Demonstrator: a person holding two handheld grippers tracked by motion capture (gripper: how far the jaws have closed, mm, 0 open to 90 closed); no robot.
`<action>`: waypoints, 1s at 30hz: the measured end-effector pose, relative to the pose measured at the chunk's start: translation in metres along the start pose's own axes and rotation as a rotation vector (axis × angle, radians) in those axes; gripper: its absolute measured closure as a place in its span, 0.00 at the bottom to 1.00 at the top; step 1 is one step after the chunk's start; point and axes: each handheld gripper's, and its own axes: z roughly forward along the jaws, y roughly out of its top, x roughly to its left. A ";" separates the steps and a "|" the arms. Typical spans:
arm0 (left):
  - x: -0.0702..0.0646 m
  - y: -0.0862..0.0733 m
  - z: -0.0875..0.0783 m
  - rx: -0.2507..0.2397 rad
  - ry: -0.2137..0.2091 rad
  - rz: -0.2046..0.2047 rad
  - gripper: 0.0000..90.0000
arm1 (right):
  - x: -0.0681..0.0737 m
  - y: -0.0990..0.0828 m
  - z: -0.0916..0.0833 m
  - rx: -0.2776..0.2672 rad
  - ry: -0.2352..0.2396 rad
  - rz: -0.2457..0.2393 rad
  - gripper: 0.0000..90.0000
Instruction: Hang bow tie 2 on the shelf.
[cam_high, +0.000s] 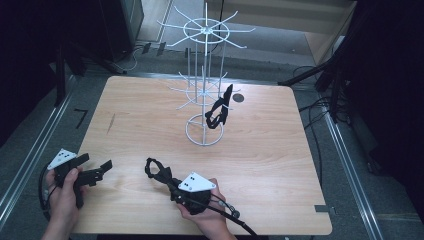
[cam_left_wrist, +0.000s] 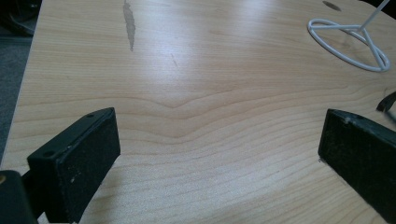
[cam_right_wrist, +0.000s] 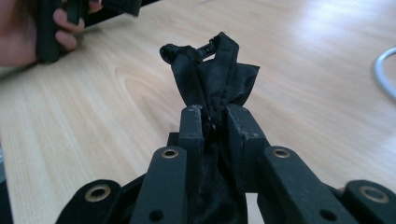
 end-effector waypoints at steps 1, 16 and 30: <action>0.000 0.000 0.000 0.000 0.000 0.000 0.00 | -0.001 0.001 -0.002 -0.009 -0.006 -0.005 0.86; 0.000 0.000 0.000 0.000 0.000 0.000 0.00 | -0.016 0.014 -0.024 -0.128 -0.094 -0.025 0.86; 0.000 0.000 0.000 0.001 -0.001 0.001 0.00 | -0.026 0.023 -0.041 -0.213 -0.160 -0.041 0.86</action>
